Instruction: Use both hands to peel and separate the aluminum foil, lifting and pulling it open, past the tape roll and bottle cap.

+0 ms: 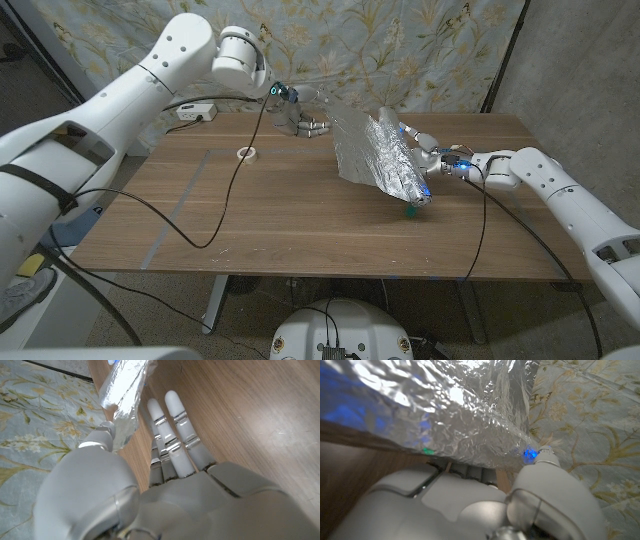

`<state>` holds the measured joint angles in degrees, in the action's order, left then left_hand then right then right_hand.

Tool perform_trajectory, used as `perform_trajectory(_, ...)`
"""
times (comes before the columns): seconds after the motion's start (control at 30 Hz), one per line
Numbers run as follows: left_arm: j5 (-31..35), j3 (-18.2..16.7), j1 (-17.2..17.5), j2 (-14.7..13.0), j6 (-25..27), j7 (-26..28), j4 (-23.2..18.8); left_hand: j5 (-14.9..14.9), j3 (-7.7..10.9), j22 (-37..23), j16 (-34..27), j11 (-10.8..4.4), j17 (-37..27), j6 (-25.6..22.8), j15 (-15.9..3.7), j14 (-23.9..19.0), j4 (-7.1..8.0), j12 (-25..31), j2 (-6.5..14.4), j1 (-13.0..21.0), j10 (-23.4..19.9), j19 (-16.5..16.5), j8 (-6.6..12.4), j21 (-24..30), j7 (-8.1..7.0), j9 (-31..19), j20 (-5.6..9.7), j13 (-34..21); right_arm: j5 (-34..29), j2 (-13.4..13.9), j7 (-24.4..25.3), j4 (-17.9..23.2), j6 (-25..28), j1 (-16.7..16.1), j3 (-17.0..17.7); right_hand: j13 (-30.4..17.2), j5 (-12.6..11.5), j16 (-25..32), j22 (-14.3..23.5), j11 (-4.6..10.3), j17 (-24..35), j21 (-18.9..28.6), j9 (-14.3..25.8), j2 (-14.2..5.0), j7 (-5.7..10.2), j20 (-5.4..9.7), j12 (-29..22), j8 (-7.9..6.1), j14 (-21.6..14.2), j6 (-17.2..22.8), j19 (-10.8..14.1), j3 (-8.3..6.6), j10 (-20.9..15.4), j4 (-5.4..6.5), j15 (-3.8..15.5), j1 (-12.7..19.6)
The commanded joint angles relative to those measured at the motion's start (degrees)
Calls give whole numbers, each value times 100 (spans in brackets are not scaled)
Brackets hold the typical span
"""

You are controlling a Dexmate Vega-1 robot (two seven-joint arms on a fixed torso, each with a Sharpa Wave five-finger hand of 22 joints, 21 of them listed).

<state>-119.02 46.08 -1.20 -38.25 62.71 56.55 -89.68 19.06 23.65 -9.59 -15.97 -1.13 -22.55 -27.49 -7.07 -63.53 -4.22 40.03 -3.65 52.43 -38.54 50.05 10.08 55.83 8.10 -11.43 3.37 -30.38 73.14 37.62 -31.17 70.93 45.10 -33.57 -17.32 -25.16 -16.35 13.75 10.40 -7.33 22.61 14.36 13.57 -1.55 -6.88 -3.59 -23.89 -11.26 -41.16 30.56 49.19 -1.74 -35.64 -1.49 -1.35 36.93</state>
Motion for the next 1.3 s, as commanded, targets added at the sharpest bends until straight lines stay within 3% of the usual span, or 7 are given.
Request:
perform_trajectory(0.03,434,185,-233,553,423,-254,680,-8,54,-20,-29,-2,-38,330,-16,26,-152,-6,45,184,37,12,29,-37,283,-7,-32,-31,27,9,-22,-22,-52,-6,23,-7,-52,-3,8,31,14,-29,1,-14,-1,-1,14,-39,19,-18,50,32,17,0,16,-25)
perform_trajectory(0.27,660,163,-214,799,629,-414,838,-16,66,-24,-66,-21,-88,397,-36,93,-290,-13,51,347,66,-5,33,-75,293,1,-22,-61,3,-19,-54,-83,-85,36,8,-12,-60,-5,8,34,15,-38,-4,-18,-3,3,17,-41,21,-22,52,43,19,6,10,-38)
perform_trajectory(0.8,749,180,-163,1087,837,-474,995,-31,55,-31,-91,-18,-102,674,-54,142,-369,18,78,401,-4,-28,16,-141,351,19,-27,-102,-58,-61,-151,-131,-126,82,-33,-22,-81,-8,9,28,20,-57,-14,-31,-8,-5,23,-47,22,-29,59,63,20,13,18,-57)
perform_trajectory(0.9,733,149,-91,1093,724,-280,923,45,217,-36,-121,-147,-57,580,-118,19,-477,162,238,655,-339,52,82,-136,334,27,14,-148,-49,-56,-128,-112,-132,58,-14,-25,-85,-11,9,33,20,-60,-15,-32,-5,-2,25,-49,27,-31,62,66,24,12,17,-57)
perform_trajectory(1.07,632,91,31,1044,500,116,691,299,601,-47,-332,-523,-90,255,-375,-499,-637,454,449,1293,-1113,386,144,-7,311,42,187,-190,-38,-35,-109,-88,-148,25,13,-28,-92,-13,9,33,22,-67,-17,-40,-3,-4,30,-51,32,-33,63,71,30,14,13,-61)
perform_trajectory(1.3,544,43,96,998,418,173,594,377,711,-52,-389,-595,-123,99,-405,-628,-639,515,455,1570,-1272,491,151,66,317,44,246,-221,-47,2,-77,-32,-152,13,24,-32,-100,-17,10,36,24,-78,-21,-48,3,4,36,-51,39,-41,59,77,38,14,15,-64)
